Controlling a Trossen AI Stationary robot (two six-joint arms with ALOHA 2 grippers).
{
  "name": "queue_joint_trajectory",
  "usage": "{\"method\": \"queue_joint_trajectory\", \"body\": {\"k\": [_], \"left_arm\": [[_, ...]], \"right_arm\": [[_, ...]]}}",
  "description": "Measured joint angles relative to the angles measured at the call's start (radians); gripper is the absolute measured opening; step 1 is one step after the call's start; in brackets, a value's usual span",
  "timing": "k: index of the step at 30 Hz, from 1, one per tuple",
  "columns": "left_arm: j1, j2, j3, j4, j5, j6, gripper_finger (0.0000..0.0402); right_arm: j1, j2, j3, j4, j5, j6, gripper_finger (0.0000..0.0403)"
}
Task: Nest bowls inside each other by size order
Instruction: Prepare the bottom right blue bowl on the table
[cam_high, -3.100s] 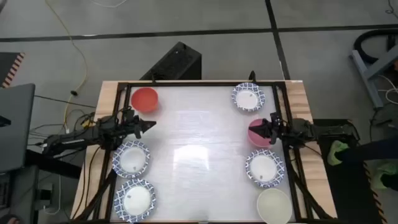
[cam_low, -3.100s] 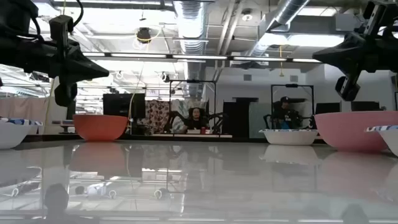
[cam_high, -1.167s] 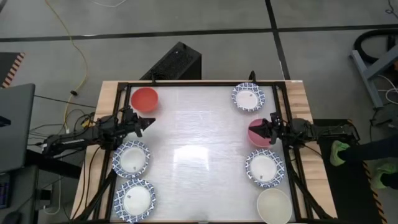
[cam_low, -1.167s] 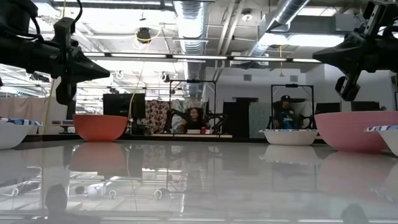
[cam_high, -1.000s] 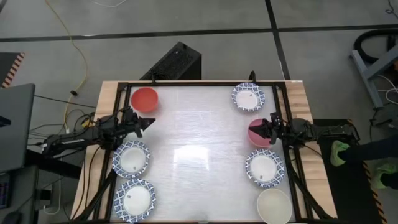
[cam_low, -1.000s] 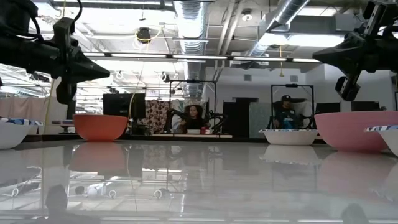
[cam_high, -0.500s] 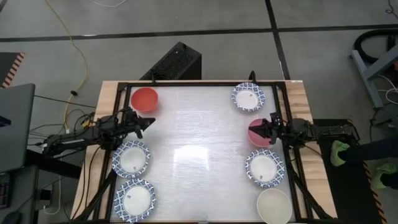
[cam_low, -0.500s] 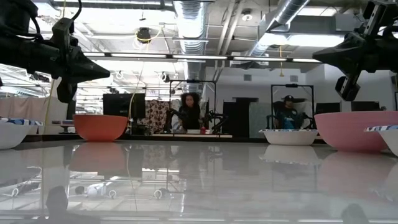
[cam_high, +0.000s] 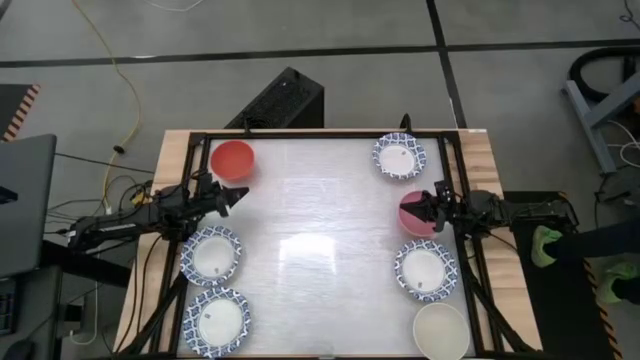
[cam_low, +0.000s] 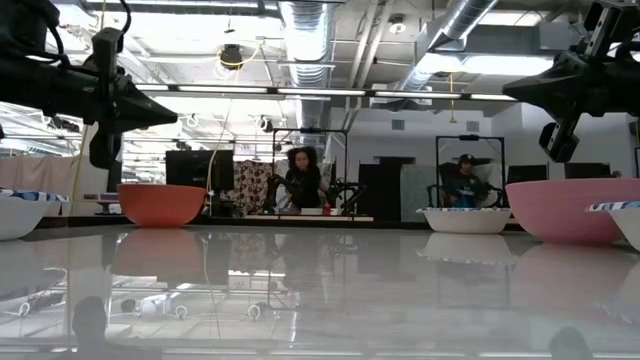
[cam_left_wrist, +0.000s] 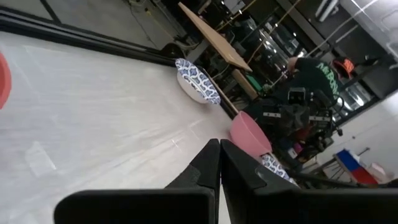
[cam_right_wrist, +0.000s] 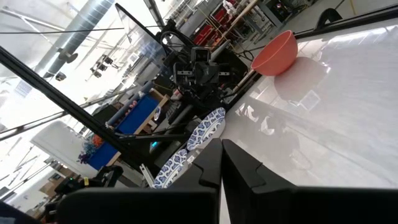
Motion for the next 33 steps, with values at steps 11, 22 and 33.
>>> {"method": "queue_joint_trajectory", "body": {"k": [11, 22, 33], "left_arm": [[0.000, 0.000, 0.000, -0.005, -0.016, 0.024, 0.0000], [0.000, 0.000, 0.000, -0.001, -0.085, 0.162, 0.0000], [0.000, 0.000, 0.001, -0.001, -0.146, -0.020, 0.0000]], "right_arm": [[0.000, 0.000, 0.000, 0.000, 0.000, 0.000, 0.0033], [0.000, 0.000, 0.000, 0.000, 0.000, 0.000, 0.0033], [0.000, 0.000, 0.000, 0.000, 0.001, 0.000, 0.0033]]}}
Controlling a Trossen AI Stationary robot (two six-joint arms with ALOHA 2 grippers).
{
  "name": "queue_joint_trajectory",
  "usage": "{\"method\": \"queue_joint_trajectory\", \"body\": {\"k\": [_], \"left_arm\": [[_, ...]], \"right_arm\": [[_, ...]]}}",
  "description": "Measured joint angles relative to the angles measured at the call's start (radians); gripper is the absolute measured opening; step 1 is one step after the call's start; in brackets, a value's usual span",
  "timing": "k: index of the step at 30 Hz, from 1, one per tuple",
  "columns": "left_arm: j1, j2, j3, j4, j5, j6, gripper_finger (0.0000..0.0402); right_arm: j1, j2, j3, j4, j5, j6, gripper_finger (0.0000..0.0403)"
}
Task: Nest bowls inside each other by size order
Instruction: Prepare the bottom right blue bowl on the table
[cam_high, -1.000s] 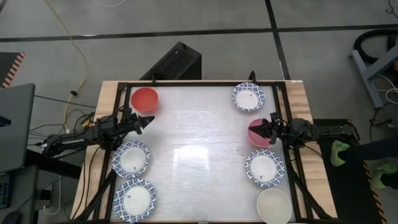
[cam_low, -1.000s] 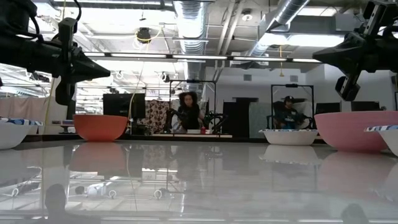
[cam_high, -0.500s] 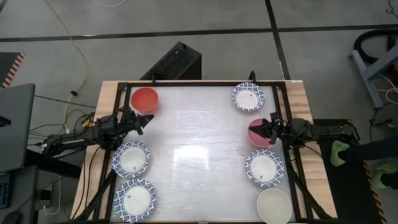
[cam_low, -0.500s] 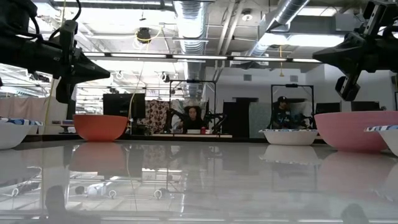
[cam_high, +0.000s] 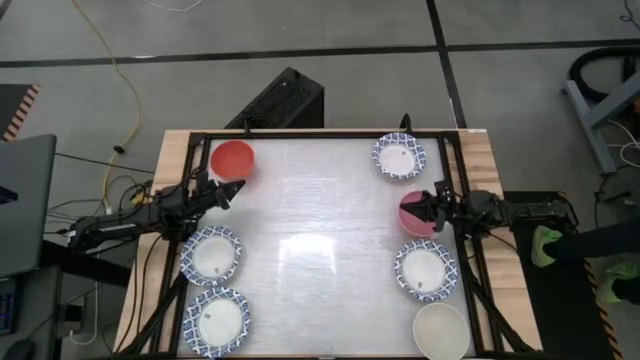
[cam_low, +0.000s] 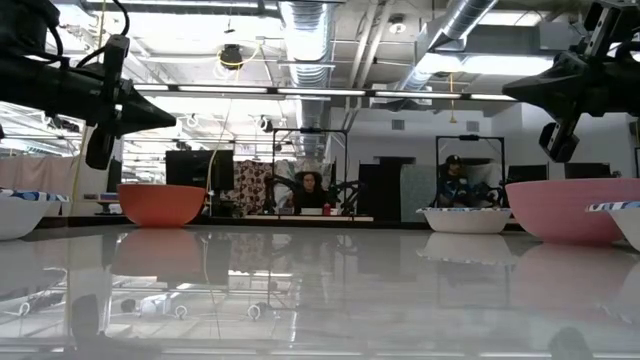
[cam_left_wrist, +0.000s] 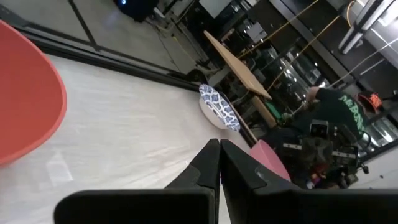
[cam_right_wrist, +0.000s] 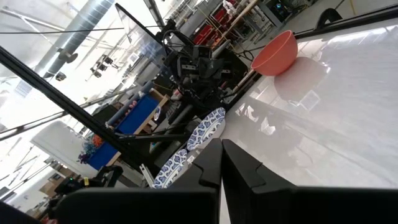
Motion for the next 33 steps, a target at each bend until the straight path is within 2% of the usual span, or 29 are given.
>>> {"method": "queue_joint_trajectory", "body": {"k": [5, 11, 14, 18, 21, 24, 26, 33], "left_arm": [[0.000, 0.000, 0.000, 0.000, 0.002, -0.019, 0.0000], [0.000, 0.000, 0.000, 0.000, 0.003, -0.029, 0.0000], [0.000, 0.000, 0.000, 0.026, 0.036, -0.046, 0.0000], [0.000, 0.000, 0.000, 0.192, 0.105, -0.048, 0.0007], [-0.001, 0.000, 0.000, 0.360, 0.117, -0.023, 0.0021], [-0.001, 0.000, 0.010, 0.486, 0.125, 0.013, 0.0034], [0.000, 0.000, 0.046, 0.487, 0.124, 0.022, 0.0039], [-0.001, 0.106, 0.272, 0.425, 0.133, 0.192, 0.0041]], "right_arm": [[-0.010, -0.001, 0.000, 0.011, 0.031, 0.006, 0.0033], [-0.010, -0.001, 0.000, 0.052, 0.036, 0.088, 0.0033], [-0.011, -0.001, 0.000, 0.069, 0.036, 0.102, 0.0033], [-0.022, -0.001, 0.000, 0.168, 0.034, 0.106, 0.0033], [-0.022, -0.002, 0.010, 0.294, 0.034, 0.101, 0.0033], [-0.029, 0.000, 0.061, 0.365, 0.032, -0.057, 0.0035], [-0.031, -0.002, 0.118, 0.366, 0.037, -0.171, 0.0042], [-0.033, 0.071, 0.356, 0.160, 0.168, -0.474, 0.0104]]}}
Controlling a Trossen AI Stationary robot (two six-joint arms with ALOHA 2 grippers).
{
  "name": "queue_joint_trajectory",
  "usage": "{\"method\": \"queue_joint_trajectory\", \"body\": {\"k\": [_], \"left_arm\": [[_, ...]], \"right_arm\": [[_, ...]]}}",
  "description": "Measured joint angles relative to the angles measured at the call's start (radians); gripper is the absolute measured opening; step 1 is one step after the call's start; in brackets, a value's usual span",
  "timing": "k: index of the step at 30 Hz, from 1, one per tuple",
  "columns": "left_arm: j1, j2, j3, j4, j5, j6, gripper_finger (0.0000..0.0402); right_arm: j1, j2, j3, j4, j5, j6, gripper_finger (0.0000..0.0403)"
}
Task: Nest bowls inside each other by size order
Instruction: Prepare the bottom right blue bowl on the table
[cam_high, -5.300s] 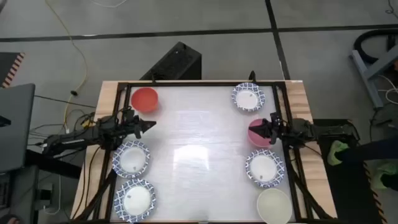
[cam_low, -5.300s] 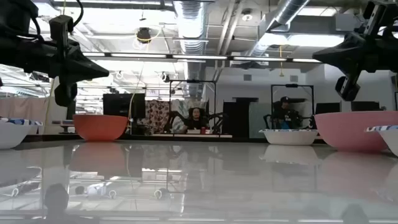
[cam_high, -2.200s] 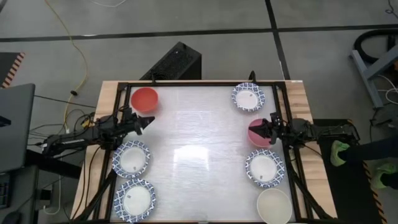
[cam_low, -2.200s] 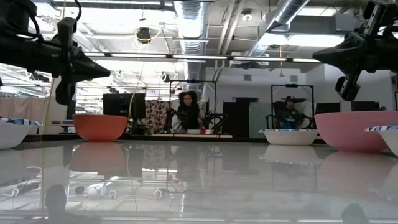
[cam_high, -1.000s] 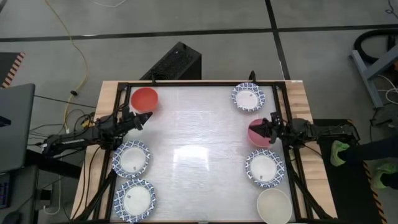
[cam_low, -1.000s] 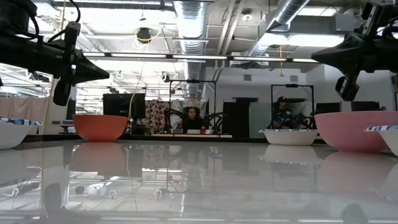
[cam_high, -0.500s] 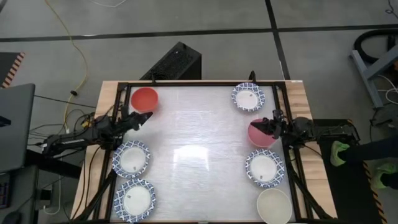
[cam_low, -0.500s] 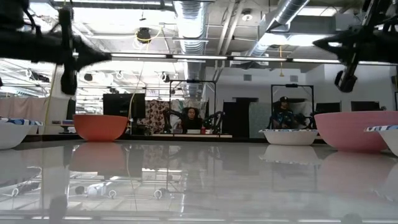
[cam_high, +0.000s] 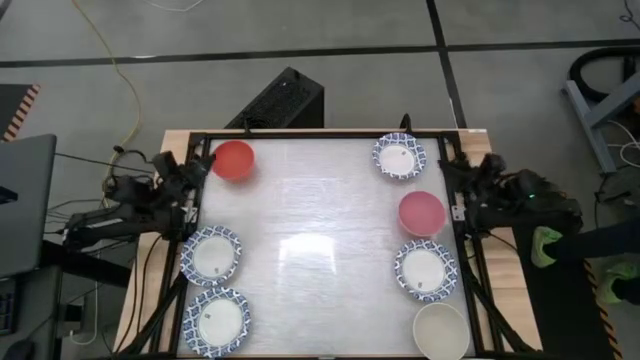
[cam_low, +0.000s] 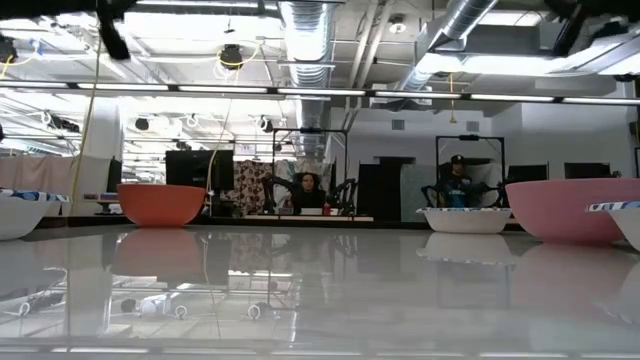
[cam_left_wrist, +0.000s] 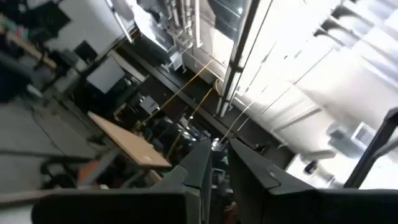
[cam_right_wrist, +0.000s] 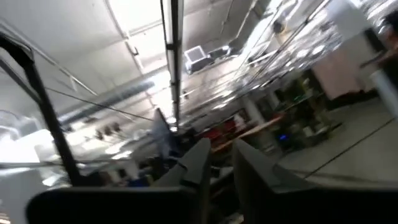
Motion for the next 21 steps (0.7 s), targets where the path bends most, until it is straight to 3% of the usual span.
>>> {"method": "queue_joint_trajectory", "body": {"k": [5, 10, 14, 18, 21], "left_arm": [[0.000, 0.150, 0.211, -0.133, 0.019, 0.086, 0.0041], [0.000, 0.311, 0.421, -0.370, 0.069, 0.100, 0.0041], [0.000, 0.415, 0.576, -0.617, 0.069, 0.111, 0.0041], [0.000, 0.489, 0.697, -0.802, 0.068, 0.121, 0.0041], [0.000, 0.527, 0.767, -0.930, 0.073, 0.100, 0.0041]], "right_arm": [[0.000, 0.112, 0.183, -0.230, 0.027, -0.067, 0.0176], [0.001, 0.238, 0.327, -0.347, 0.022, -0.101, 0.0230], [0.000, 0.330, 0.407, -0.440, 0.033, -0.153, 0.0236], [-0.001, 0.409, 0.462, -0.546, 0.152, -0.098, 0.0225], [-0.001, 0.471, 0.476, -0.611, 0.185, -0.061, 0.0215]]}}
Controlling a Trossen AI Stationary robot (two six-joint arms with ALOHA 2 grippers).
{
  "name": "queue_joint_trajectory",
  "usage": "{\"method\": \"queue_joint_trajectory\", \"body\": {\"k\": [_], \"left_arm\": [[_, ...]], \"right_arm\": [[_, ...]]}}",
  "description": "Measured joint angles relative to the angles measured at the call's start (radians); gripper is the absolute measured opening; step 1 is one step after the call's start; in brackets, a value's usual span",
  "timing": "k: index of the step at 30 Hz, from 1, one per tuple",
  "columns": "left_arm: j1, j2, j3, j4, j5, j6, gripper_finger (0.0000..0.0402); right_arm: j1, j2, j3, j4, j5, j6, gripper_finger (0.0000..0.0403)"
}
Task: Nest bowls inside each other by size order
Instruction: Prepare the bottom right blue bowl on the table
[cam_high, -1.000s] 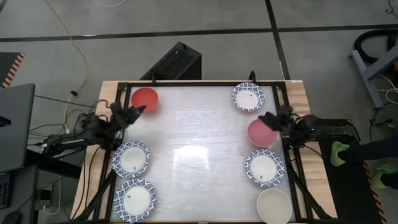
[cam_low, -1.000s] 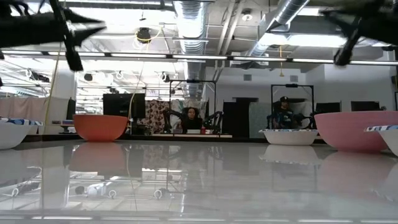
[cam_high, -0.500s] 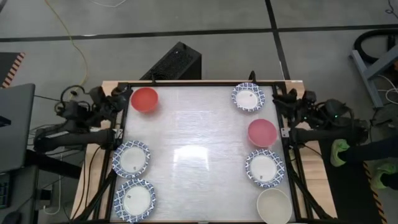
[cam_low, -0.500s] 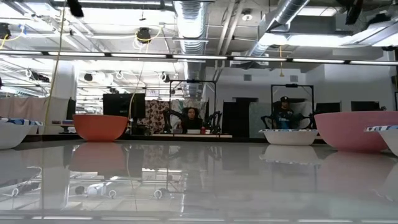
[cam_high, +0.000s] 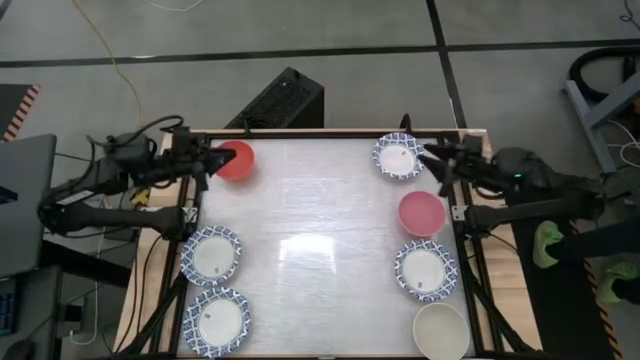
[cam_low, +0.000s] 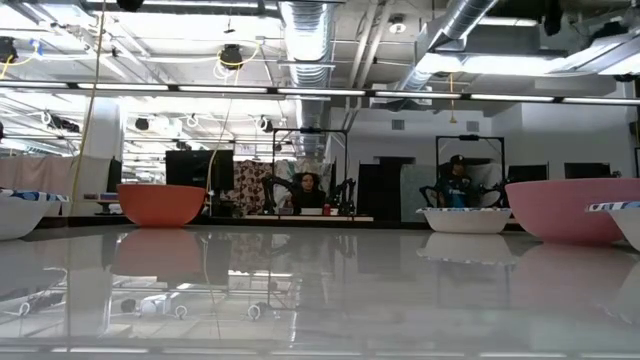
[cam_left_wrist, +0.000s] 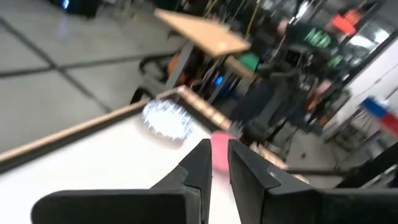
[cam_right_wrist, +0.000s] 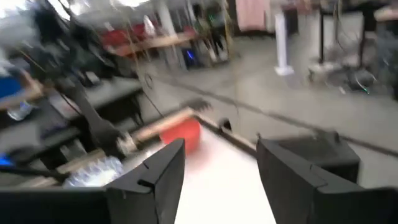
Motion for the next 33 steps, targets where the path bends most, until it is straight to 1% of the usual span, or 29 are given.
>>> {"method": "queue_joint_trajectory", "body": {"k": [3, 8, 12, 15, 19, 22, 26, 30, 33], "left_arm": [[0.001, 0.023, 0.064, -0.151, 0.068, 0.006, 0.0041], [0.000, 0.053, 0.176, -0.444, 0.205, -0.002, 0.0041], [-0.013, 0.078, 0.214, -0.609, 0.239, 0.001, 0.0041], [-0.045, 0.111, 0.203, -0.652, 0.249, 0.027, 0.0041], [-0.091, 0.188, 0.197, -0.688, 0.238, 0.068, 0.0041], [-0.109, 0.244, 0.196, -0.701, 0.215, 0.094, 0.0041], [-0.128, 0.285, 0.196, -0.743, 0.228, 0.148, 0.0043], [-0.149, 0.303, 0.196, -0.810, 0.246, 0.148, 0.0060], [-0.157, 0.303, 0.196, -0.838, 0.216, 0.083, 0.0076]], "right_arm": [[0.000, 0.057, 0.002, -0.003, 0.000, 0.010, 0.0207], [0.000, 0.125, 0.002, -0.001, -0.040, 0.016, 0.0201], [0.002, 0.152, 0.002, 0.002, -0.048, 0.019, 0.0200], [0.002, 0.158, 0.003, 0.006, -0.055, 0.026, 0.0200], [0.002, 0.158, 0.003, 0.006, -0.060, 0.035, 0.0200], [0.002, 0.158, 0.003, 0.006, -0.060, 0.055, 0.0200], [0.002, 0.159, 0.003, 0.004, -0.062, 0.055, 0.0200], [0.002, 0.171, 0.003, -0.001, -0.064, 0.055, 0.0200], [-0.002, 0.188, 0.003, -0.013, -0.063, 0.059, 0.0200]]}}
